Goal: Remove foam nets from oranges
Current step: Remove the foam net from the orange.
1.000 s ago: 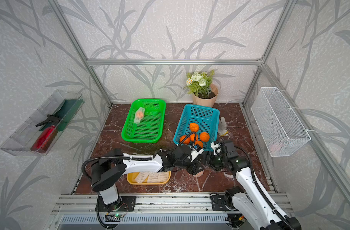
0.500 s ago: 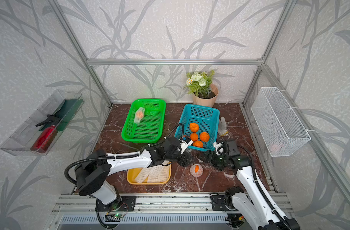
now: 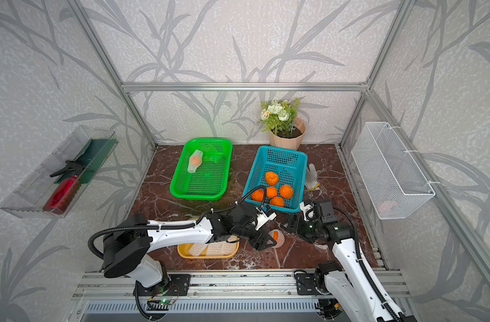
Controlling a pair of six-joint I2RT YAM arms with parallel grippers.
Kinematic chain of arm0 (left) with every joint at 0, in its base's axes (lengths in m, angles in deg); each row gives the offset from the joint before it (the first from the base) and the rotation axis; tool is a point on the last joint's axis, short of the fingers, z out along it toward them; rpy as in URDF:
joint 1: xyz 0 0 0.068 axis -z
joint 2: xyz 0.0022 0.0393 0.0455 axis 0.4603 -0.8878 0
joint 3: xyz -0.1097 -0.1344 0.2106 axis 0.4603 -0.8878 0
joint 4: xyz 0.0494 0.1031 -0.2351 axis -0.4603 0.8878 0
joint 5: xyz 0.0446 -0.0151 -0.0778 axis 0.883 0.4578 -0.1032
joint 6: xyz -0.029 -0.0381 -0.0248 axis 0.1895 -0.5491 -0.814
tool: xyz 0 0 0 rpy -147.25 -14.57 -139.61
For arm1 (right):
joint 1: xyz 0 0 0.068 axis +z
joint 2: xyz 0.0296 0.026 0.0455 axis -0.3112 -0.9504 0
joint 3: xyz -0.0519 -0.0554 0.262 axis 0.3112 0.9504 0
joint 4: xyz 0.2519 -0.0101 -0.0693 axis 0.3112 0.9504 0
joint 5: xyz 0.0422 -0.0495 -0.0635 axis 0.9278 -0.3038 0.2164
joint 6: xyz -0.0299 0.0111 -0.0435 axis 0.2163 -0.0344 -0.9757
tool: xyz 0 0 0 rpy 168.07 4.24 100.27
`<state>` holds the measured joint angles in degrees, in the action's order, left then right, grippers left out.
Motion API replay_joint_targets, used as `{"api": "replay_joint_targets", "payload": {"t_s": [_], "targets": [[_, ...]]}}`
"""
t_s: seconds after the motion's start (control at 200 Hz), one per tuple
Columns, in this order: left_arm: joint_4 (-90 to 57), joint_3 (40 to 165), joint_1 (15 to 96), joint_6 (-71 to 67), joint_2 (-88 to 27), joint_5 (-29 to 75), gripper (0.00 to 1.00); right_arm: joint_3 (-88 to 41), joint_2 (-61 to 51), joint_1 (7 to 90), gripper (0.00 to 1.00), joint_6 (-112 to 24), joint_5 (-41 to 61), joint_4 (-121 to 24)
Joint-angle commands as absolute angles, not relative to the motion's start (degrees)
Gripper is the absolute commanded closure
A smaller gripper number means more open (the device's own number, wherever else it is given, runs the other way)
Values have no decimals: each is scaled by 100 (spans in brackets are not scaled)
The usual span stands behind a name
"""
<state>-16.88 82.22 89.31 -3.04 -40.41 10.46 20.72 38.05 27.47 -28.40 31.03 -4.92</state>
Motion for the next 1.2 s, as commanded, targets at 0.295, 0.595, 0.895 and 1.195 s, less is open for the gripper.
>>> {"api": "replay_joint_targets", "payload": {"t_s": [0.295,0.595,0.895,1.195], "targets": [[-1822,8774,9090,-100,-4873,1540,27,2524,4096,2686,16,-2522,3264,-576],[-1832,9065,9086,-93,-5165,1336,40,2769,4074,2685,21,-2246,3462,-793],[-1975,9229,9097,-189,-5391,1048,58,3111,3825,2692,42,-1901,3883,-1509],[-2349,9245,9089,-398,-5337,721,75,3124,3678,2692,70,-1717,3975,-1714]]}}
